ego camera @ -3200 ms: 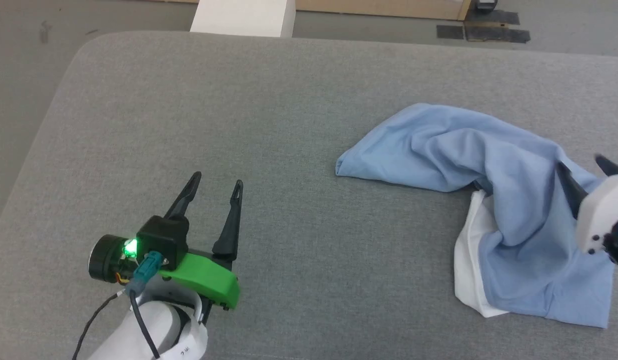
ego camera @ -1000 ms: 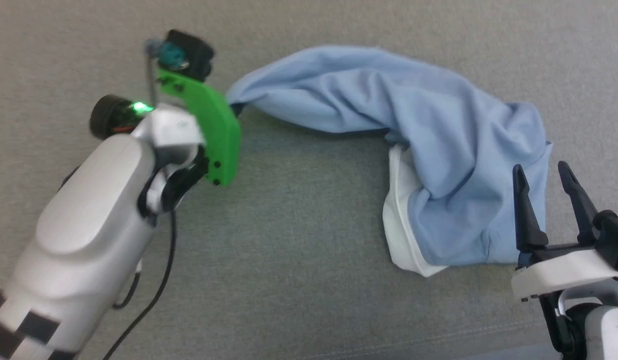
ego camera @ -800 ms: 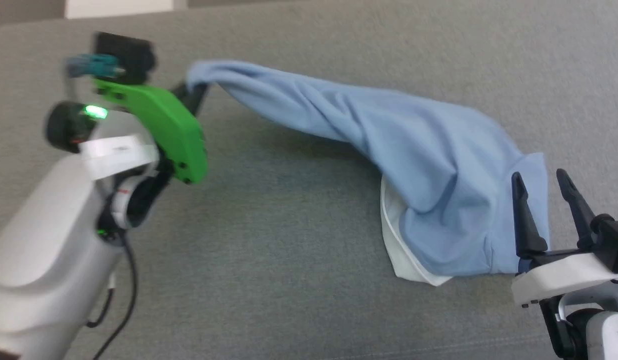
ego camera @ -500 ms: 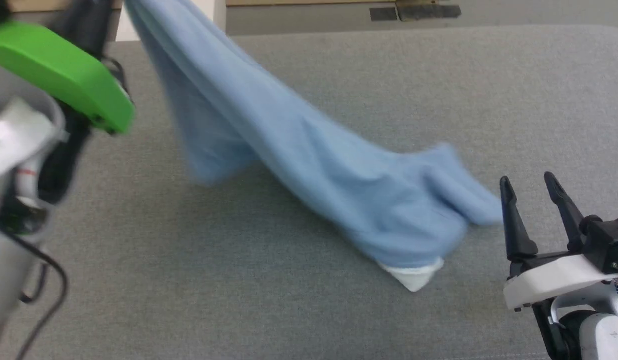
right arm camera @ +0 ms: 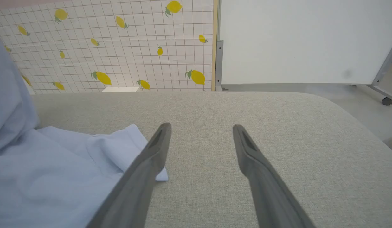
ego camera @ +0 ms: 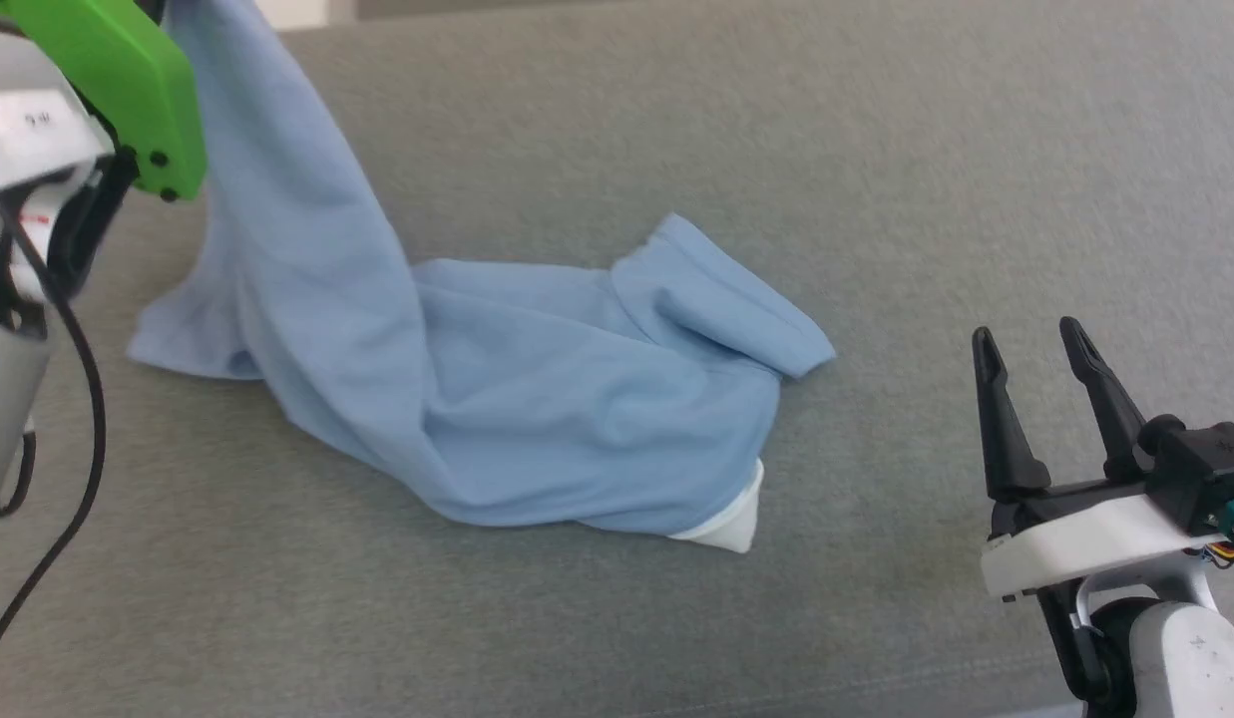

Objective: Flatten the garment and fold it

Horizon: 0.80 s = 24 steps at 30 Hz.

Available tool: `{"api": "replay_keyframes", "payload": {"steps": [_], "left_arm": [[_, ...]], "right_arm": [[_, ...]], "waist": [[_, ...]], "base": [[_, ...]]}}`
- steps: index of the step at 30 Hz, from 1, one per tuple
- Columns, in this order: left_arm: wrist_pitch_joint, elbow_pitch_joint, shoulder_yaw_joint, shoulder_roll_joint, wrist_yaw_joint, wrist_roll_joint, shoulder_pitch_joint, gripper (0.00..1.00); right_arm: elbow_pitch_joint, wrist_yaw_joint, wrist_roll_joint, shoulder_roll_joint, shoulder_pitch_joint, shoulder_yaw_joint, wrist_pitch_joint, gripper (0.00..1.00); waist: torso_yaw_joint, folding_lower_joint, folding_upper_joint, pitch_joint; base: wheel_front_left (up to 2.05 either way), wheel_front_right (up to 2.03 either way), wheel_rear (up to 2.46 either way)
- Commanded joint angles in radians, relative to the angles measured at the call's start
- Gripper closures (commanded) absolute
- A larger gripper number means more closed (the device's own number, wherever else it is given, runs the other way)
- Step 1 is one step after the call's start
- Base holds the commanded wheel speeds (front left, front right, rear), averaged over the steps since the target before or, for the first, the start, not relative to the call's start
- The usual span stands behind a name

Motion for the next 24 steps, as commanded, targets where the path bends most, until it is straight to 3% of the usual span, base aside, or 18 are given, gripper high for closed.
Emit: {"api": "replay_keyframes", "payload": {"steps": [1, 8, 11, 13, 18, 24], "left_arm": [[-0.018, 0.028, -0.004, -0.012, -0.010, 0.018, -0.035, 1.00], [-0.171, 0.177, -0.025, -0.088, -0.027, 0.102, -0.173, 1.00], [-0.174, 0.242, -0.057, -0.135, -0.062, 0.089, -0.180, 1.00], [-0.114, 0.297, -0.099, -0.163, -0.109, 0.063, -0.161, 0.00], [-0.068, 0.352, -0.154, -0.182, -0.168, 0.044, -0.124, 0.00], [-0.119, 0.364, -0.156, -0.185, -0.179, 0.041, -0.109, 0.00]], "right_arm": [[0.009, -0.002, 0.009, 0.003, -0.015, 0.002, -0.014, 0.00], [0.043, -0.002, 0.029, 0.003, -0.040, 0.021, -0.051, 0.00], [0.055, -0.002, 0.033, 0.003, -0.050, 0.030, -0.058, 0.00], [0.061, -0.002, 0.037, 0.003, -0.055, 0.035, -0.059, 0.00], [0.070, -0.002, 0.040, 0.003, -0.068, 0.045, -0.056, 0.00], [0.072, -0.002, 0.026, 0.003, -0.062, 0.033, -0.038, 0.00]], "waist": [[-0.086, 0.0000, 0.0000, 0.094], [-0.110, 0.0000, 0.0000, 0.149], [-0.112, 0.0000, 0.0000, 0.156], [-0.110, 0.0000, 0.0000, 0.157], [-0.099, 0.0000, 0.0000, 0.143], [-0.054, 0.0000, 0.0000, 0.082]], "base": [[0.00, 0.00, 0.00], [0.00, 0.00, 0.00], [0.00, 0.00, 0.00], [0.00, 0.00, 0.00], [0.00, 0.00, 0.00], [0.00, 0.00, 0.00]]}}
